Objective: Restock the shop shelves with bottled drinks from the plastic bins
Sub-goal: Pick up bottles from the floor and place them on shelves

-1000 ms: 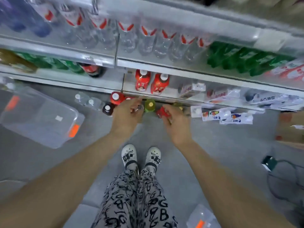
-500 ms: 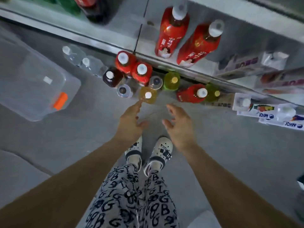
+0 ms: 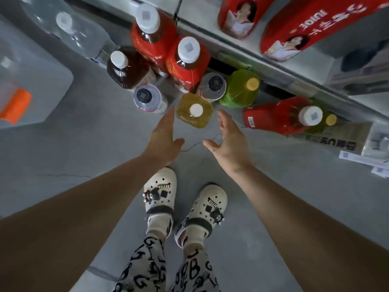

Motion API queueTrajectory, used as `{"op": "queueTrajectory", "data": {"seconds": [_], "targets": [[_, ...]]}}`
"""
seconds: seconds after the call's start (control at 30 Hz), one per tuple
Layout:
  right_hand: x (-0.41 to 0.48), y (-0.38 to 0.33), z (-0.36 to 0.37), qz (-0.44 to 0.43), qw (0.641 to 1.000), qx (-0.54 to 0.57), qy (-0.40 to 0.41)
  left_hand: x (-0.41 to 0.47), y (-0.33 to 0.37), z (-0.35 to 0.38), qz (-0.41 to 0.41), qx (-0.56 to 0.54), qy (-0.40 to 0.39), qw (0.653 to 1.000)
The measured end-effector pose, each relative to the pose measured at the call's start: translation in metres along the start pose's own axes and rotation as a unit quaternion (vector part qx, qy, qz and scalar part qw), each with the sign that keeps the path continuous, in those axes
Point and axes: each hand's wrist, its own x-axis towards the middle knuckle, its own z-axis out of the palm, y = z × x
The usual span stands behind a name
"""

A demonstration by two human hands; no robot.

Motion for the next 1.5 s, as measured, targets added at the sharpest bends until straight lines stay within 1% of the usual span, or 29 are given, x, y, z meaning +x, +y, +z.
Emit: {"op": "queueTrajectory", "data": {"seconds": [0.17,0.27,0.43,0.6,0.73,0.87,0.97,1.07,1.17,1.27,1.33,1.4,1.5], "targets": [[0.041,0.02,0.03,-0.012,0.999,0.042,0.016,0.034,-0.026,0.02,0.005,-0.032,0.011,0.999],[0.055,0.029,0.045,-0.012,0.998,0.056,0.036,0.044,-0.038,0.028,-0.006,-0.048,0.024,0.999],[0.064,0.038,0.066,0.018,0.991,0.121,0.06,0.058,-0.049,0.034,-0.012,-0.057,0.021,0.998],[0.068,0.034,0.08,0.037,0.973,0.214,0.083,0.073,-0.055,0.035,-0.024,-0.047,0.002,0.999],[0.069,0.035,0.078,0.032,0.973,0.216,0.078,0.072,-0.054,0.037,-0.012,-0.058,0.011,0.998],[0.064,0.045,0.074,0.022,0.977,0.209,0.031,0.05,-0.055,0.037,-0.009,-0.034,0.012,0.999],[0.049,0.052,0.072,0.069,0.972,0.225,-0.018,0.026,-0.052,0.039,-0.002,-0.054,0.013,0.998],[0.024,0.058,0.065,0.109,0.955,0.267,-0.074,-0.001,-0.046,0.04,-0.027,-0.037,-0.007,0.999],[-0.008,0.063,0.048,0.155,0.932,0.304,-0.126,-0.032,-0.04,0.039,-0.038,-0.022,-0.06,0.997],[-0.042,0.061,0.023,0.19,0.919,0.309,-0.156,-0.06,-0.028,0.034,-0.053,-0.032,-0.123,0.99],[-0.066,0.056,0.004,0.212,0.909,0.312,-0.177,-0.078,-0.017,0.031,-0.056,-0.049,-0.14,0.987],[-0.088,0.049,-0.015,0.232,0.899,0.323,-0.181,-0.095,-0.001,0.028,-0.064,-0.074,-0.155,0.983],[-0.119,0.029,-0.047,0.258,0.89,0.337,-0.165,-0.124,0.028,0.018,-0.078,-0.104,-0.181,0.975]]}}
